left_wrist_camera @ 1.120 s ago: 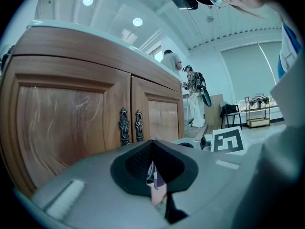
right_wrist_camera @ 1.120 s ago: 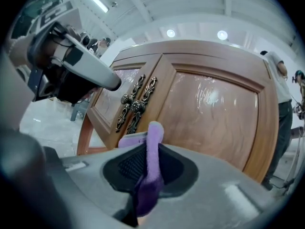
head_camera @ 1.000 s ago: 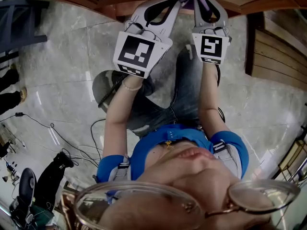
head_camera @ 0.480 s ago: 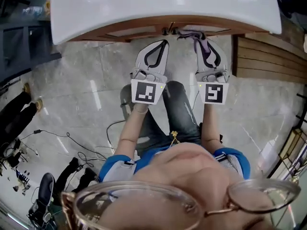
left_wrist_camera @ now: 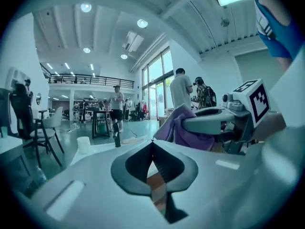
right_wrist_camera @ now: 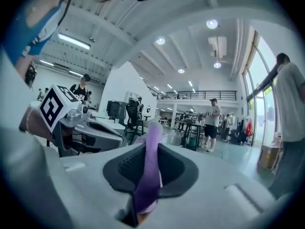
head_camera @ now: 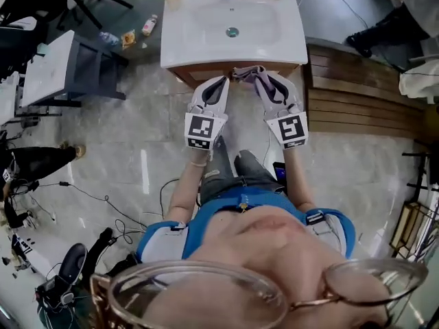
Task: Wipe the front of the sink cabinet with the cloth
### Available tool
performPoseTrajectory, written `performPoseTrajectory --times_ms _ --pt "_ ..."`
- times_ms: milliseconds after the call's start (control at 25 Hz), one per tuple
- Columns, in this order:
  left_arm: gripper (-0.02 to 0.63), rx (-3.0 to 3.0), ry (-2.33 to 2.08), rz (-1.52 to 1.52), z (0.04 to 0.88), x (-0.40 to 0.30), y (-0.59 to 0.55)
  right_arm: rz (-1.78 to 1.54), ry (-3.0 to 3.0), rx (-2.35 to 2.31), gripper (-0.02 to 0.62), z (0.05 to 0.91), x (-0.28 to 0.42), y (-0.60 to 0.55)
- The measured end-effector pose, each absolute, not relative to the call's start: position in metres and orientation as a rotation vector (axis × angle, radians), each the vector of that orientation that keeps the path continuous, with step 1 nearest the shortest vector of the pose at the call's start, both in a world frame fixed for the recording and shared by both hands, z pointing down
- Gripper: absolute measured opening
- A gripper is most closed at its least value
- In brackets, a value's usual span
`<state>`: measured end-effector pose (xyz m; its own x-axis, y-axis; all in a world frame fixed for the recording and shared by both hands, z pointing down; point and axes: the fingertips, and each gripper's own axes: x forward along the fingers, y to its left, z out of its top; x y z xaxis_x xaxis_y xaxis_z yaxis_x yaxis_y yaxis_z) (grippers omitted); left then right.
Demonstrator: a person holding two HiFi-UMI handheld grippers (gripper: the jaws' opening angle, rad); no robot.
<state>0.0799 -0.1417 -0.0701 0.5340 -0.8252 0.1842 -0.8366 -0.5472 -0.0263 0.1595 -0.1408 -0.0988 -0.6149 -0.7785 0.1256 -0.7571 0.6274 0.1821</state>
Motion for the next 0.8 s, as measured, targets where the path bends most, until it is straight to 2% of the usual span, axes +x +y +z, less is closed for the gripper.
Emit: performPoseTrajectory --times_ms 160,280,560,800 --pt "0.002 2.658 -1.489 0.176 -0.156 0.110 -0.078 -0.240 -2.677 1.213 0.055 -0.169 0.183 -0.081" --pt "0.002 2.659 -1.503 0.110 -0.188 0.115 -0.035 -0.198 -2.653 1.236 0.055 -0.193 0.197 -0.041" --pt "0.002 2.686 -1.500 -0.047 -0.219 0.063 0.018 -0.388 -2.732 1.280 0.055 -0.238 0.166 0.007" --pt "0.002 2.686 -1.453 -0.053 -0.211 0.010 0.066 -0.352 -2.643 1.435 0.055 -0.231 0.139 0.052"
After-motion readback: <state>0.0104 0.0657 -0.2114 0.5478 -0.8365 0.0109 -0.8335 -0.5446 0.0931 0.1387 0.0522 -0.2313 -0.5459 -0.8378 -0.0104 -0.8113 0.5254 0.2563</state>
